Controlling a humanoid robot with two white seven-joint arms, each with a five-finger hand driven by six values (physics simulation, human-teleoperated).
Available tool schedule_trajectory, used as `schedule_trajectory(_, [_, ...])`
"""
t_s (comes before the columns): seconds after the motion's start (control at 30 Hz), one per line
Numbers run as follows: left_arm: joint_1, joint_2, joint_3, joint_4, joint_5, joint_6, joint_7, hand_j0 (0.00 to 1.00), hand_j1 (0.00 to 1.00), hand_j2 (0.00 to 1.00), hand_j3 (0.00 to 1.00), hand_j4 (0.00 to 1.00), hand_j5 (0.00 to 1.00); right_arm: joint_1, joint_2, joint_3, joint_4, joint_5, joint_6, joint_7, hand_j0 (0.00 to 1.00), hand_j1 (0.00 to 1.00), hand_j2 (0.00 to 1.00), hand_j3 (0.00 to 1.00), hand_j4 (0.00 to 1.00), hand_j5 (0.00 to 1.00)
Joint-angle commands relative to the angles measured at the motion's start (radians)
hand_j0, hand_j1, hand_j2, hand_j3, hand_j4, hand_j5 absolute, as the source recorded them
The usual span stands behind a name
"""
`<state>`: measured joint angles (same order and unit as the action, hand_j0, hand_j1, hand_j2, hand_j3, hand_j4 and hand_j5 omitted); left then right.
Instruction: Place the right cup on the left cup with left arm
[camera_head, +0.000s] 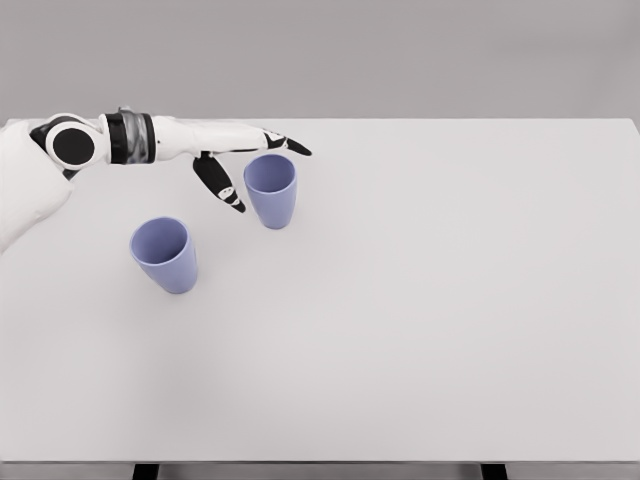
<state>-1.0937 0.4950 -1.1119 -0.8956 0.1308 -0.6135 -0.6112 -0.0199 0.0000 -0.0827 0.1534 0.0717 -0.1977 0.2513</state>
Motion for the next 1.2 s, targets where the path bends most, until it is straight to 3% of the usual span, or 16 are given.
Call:
schedule_trajectory(0.0, [0.0,0.002,0.001,0.001,0.007,0.003,0.0,1.0,1.0,1.0,1.0,1.0,1.0,0.0,0.0,0.0,0.0,0.0,0.0,0.0,1.0,1.0,1.0,1.0,1.0,1.0])
schedule_trajectory(0.17, [0.0,-0.001,0.001,0.001,-0.003,0.003,0.0,1.0,1.0,1.0,1.0,1.0,1.0,0.0,0.0,0.0,0.0,0.0,0.0,0.0,1.0,1.0,1.0,1.0,1.0,1.0])
schedule_trajectory(0.23, [0.0,-0.019,0.012,0.003,-0.074,0.003,0.0,1.0,1.0,1.0,1.0,1.0,1.0,0.0,0.0,0.0,0.0,0.0,0.0,0.0,1.0,1.0,1.0,1.0,1.0,1.0])
schedule_trajectory(0.53, [0.0,-0.038,0.009,0.006,-0.079,0.003,0.0,1.0,1.0,1.0,1.0,1.0,1.0,0.0,0.0,0.0,0.0,0.0,0.0,0.0,1.0,1.0,1.0,1.0,1.0,1.0])
schedule_trajectory(0.7, [0.011,-0.038,0.015,0.004,-0.074,0.003,0.0,0.71,0.71,0.71,0.71,0.71,0.71,0.0,0.0,0.0,0.0,0.0,0.0,0.0,1.0,1.0,1.0,1.0,1.0,1.0])
schedule_trajectory(0.9, [0.015,-0.022,0.023,-0.012,-0.065,0.003,0.0,0.61,0.61,0.61,0.61,0.61,0.61,0.0,0.0,0.0,0.0,0.0,0.0,0.0,1.0,1.0,1.0,1.0,1.0,1.0])
schedule_trajectory(1.03, [0.015,0.025,0.044,-0.111,-0.037,0.003,0.0,0.59,0.59,0.59,0.59,0.59,0.59,0.0,0.0,0.0,0.0,0.0,0.0,0.0,1.0,1.0,1.0,1.0,1.0,1.0])
schedule_trajectory(1.17, [0.014,0.155,0.044,-0.292,0.05,0.003,0.0,0.57,0.57,0.57,0.57,0.57,0.57,0.0,0.0,0.0,0.0,0.0,0.0,0.0,1.0,1.0,1.0,1.0,1.0,1.0])
